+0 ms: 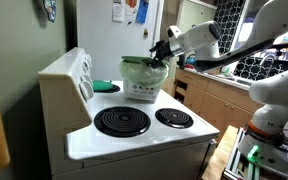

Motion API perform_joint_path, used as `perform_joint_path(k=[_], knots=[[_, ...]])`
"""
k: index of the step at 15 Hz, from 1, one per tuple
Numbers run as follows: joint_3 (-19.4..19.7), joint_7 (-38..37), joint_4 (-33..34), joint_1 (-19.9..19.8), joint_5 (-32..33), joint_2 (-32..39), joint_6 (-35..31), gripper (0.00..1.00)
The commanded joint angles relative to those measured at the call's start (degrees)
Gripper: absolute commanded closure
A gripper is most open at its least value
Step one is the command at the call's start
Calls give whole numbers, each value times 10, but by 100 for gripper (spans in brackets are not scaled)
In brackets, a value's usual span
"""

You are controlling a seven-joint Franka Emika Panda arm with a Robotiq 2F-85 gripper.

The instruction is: Open the lid of the waste bin, take the paper towel out of it, then close the lid

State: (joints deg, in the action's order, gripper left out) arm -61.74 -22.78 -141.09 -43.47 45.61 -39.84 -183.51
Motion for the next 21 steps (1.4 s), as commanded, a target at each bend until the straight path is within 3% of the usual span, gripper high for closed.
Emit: perform_joint_path(k=[1,21], knots=[[3,-20,1,-13,-8,-26,-21,0],[44,-101,26,-34,-33,-65,-40,0]])
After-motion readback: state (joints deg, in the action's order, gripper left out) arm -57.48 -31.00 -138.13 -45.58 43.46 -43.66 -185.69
